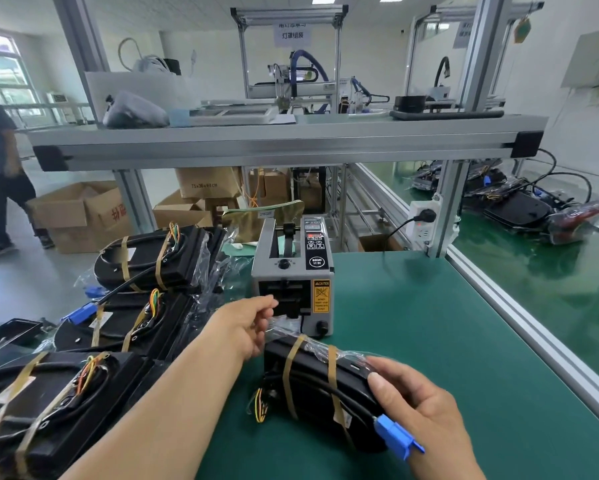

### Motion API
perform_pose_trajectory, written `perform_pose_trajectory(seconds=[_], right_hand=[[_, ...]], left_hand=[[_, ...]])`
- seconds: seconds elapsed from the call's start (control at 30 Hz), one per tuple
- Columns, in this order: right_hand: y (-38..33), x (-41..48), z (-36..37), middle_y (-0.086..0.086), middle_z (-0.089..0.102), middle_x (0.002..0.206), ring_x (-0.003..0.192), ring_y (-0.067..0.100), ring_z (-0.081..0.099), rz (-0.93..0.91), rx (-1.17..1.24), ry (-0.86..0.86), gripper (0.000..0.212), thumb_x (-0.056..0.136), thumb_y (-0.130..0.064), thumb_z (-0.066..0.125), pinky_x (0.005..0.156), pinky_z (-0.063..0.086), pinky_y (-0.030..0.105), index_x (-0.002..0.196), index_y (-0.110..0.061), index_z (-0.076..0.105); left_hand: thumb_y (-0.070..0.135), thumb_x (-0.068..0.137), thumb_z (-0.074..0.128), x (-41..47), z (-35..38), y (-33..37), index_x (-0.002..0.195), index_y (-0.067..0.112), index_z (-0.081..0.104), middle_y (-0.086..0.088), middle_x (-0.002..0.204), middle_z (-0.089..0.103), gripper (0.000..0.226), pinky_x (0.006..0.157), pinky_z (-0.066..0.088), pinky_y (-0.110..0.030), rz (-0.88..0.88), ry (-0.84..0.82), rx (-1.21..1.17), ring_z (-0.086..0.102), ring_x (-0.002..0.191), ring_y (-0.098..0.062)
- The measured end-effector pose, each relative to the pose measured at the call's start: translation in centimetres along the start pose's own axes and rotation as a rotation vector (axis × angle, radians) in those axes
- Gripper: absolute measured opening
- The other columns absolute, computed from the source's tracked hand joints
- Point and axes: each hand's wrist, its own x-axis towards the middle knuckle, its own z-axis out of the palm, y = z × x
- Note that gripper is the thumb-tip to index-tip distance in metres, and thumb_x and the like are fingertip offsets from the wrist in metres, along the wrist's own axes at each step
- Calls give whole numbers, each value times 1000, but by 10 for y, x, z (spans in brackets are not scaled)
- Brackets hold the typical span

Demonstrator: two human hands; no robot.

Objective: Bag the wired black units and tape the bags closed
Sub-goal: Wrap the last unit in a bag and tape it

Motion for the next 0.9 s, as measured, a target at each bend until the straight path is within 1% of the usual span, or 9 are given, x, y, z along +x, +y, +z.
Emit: perform_pose_trajectory(seconds=[0.07,0.17,0.27,0.3,0.4,0.57,0.67,0.8,0.9], right_hand=[[0,-1,0,-2,79,93,85,10,74,6,-13,0,28,86,-7,68,68,53,11,94,-33,79],[0,-2,1,-2,78,94,87,10,74,0,-9,17,23,82,-15,71,70,53,12,95,-33,78],[2,-3,1,0,78,97,90,13,74,2,20,37,26,71,-28,72,73,54,14,97,-31,78],[2,-3,1,0,78,97,91,14,74,3,24,41,27,70,-29,72,74,54,15,97,-31,78],[4,-3,-1,0,78,97,91,15,74,9,31,53,28,69,-30,73,75,55,16,96,-30,79],[1,-7,-4,1,79,94,88,16,75,24,49,67,28,65,-27,76,71,55,16,93,-28,80],[-3,-9,-2,4,79,93,87,18,75,42,77,50,28,64,-23,77,70,56,16,92,-23,80],[-6,-10,2,6,79,90,84,19,76,57,78,57,20,73,-10,78,69,55,17,90,-22,80],[-5,-9,6,5,79,88,79,14,75,76,96,102,23,79,0,75,66,55,16,86,-22,80]], left_hand=[[11,95,62,8,6,-1,76,5,64,3,46,55,21,40,37,-13,8,-19,-53,41,37,-3],[5,96,59,12,16,-1,71,2,60,-4,67,58,26,36,34,-9,66,-11,-51,41,44,-4],[2,96,59,16,22,0,72,0,57,-6,72,59,24,33,34,-8,85,12,-64,43,27,-1],[1,96,58,18,22,0,73,0,57,-6,68,60,23,32,34,-7,83,16,-84,43,25,0],[4,97,58,23,25,0,72,0,56,-1,38,53,26,28,32,-9,51,29,-119,38,21,-1],[2,96,56,30,31,-2,66,3,54,1,39,48,30,28,28,-7,99,101,-113,33,20,0],[4,90,63,15,28,-2,70,6,57,3,40,45,20,31,29,-11,115,163,-135,33,27,-3],[17,82,74,-40,11,-7,62,13,60,2,54,47,24,51,35,-24,393,254,9,36,49,-12],[31,77,75,-100,0,-24,63,13,70,4,56,49,23,60,39,-25,616,76,161,41,51,-8]])
